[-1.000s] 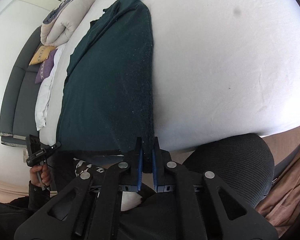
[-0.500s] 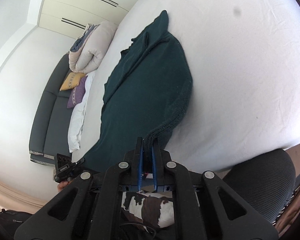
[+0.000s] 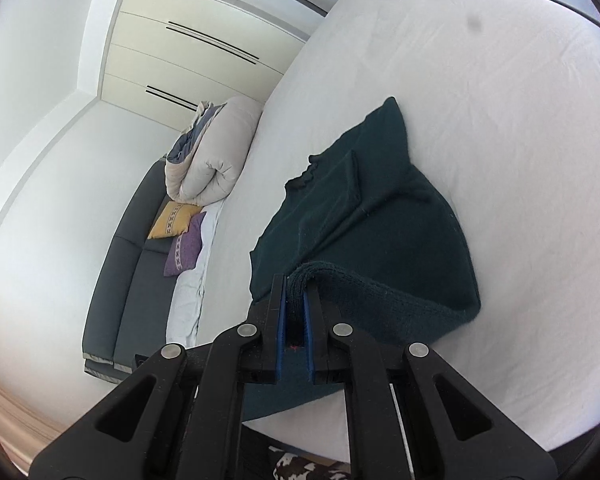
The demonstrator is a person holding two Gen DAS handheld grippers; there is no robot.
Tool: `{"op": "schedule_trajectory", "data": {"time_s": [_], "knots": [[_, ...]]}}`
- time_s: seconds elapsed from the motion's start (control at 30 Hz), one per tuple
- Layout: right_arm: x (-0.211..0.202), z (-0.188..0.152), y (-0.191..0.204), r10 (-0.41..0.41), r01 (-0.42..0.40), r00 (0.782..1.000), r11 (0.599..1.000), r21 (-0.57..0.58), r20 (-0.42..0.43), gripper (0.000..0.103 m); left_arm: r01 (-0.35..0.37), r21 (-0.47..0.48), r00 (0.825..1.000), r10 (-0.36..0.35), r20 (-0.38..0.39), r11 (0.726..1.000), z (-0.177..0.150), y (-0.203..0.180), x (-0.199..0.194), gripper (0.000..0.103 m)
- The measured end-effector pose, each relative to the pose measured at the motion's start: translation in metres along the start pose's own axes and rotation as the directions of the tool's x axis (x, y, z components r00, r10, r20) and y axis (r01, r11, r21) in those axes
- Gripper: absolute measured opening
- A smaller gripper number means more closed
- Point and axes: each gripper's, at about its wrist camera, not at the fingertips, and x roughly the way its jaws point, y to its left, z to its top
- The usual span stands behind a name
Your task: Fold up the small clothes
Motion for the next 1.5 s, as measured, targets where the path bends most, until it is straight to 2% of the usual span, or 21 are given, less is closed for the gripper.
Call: {"op": "schedule_trajectory", "data": {"time_s": [0.13, 0.33, 0.6, 0.73, 0.8, 0.87, 0.9, 0.93, 1.0, 1.07, 1.1, 1.13, 1.27, 1.4, 1.5], "knots": [[0.029, 0.038, 0.009, -0.048, 0.049, 0.998, 0.999, -0.012, 0.044, 0.007, -0.016, 0.003, 1.000, 0.016, 0.008, 1.000, 0.033, 0.002, 0.019, 0.006], [0.081, 0.103, 0.002, -0.124, 0.125, 0.988, 0.992, -0.002, 0.090, 0.007, -0.034, -0.025, 0.999, 0.034, 0.025, 0.999, 0.095, 0.015, 0.062, 0.006], [0.171, 0.186, -0.033, -0.238, 0.233, 0.965, 0.971, 0.056, 0.109, 0.007, -0.113, -0.078, 0.992, 0.117, 0.048, 0.991, 0.175, 0.042, 0.129, 0.006], [0.205, 0.212, -0.056, -0.299, 0.290, 0.948, 0.953, 0.091, 0.107, 0.007, -0.156, -0.094, 0.985, 0.161, 0.053, 0.983, 0.194, 0.060, 0.157, 0.006], [0.224, 0.220, -0.071, -0.353, 0.344, 0.930, 0.934, 0.094, 0.101, 0.007, -0.223, -0.062, 0.973, 0.226, 0.041, 0.973, 0.195, 0.067, 0.172, 0.006], [0.244, 0.225, -0.087, -0.393, 0.385, 0.918, 0.915, 0.118, 0.057, 0.007, -0.257, -0.080, 0.965, 0.260, 0.028, 0.963, 0.193, 0.079, 0.182, 0.009], [0.251, 0.225, -0.094, -0.387, 0.377, 0.920, 0.916, 0.137, 0.054, 0.008, -0.244, -0.101, 0.968, 0.248, 0.025, 0.964, 0.193, 0.086, 0.183, 0.024], [0.253, 0.225, -0.097, -0.374, 0.362, 0.925, 0.921, 0.144, 0.067, 0.011, -0.216, -0.124, 0.974, 0.222, 0.034, 0.968, 0.191, 0.091, 0.180, 0.046], [0.253, 0.222, -0.096, -0.355, 0.343, 0.931, 0.931, 0.127, 0.088, 0.022, -0.202, -0.145, 0.975, 0.214, 0.067, 0.969, 0.187, 0.095, 0.169, 0.065], [0.255, 0.221, -0.088, -0.338, 0.331, 0.937, 0.940, 0.077, 0.090, 0.061, -0.228, -0.112, 0.969, 0.236, 0.067, 0.967, 0.179, 0.091, 0.160, 0.066], [0.250, 0.215, -0.080, -0.332, 0.328, 0.939, 0.943, 0.056, 0.093, 0.067, -0.236, -0.094, 0.968, 0.242, 0.060, 0.967, 0.173, 0.088, 0.155, 0.066], [0.246, 0.214, -0.073, -0.354, 0.352, 0.930, 0.935, 0.040, 0.099, 0.073, -0.241, -0.073, 0.968, 0.246, 0.058, 0.968, 0.166, 0.084, 0.151, 0.066], [0.220, 0.203, -0.057, -0.396, 0.398, 0.908, 0.917, 0.014, 0.136, 0.074, -0.296, 0.052, 0.953, 0.291, 0.079, 0.954, 0.131, 0.066, 0.133, 0.066], [0.200, 0.178, -0.045, -0.478, 0.494, 0.862, 0.867, -0.068, 0.167, 0.074, -0.321, 0.186, 0.946, 0.305, 0.109, 0.929, 0.098, 0.055, 0.124, 0.066], [0.198, 0.156, -0.040, -0.528, 0.547, 0.834, 0.830, -0.109, 0.159, 0.073, -0.309, 0.225, 0.950, 0.289, 0.118, 0.924, 0.085, 0.058, 0.120, 0.066]]}}
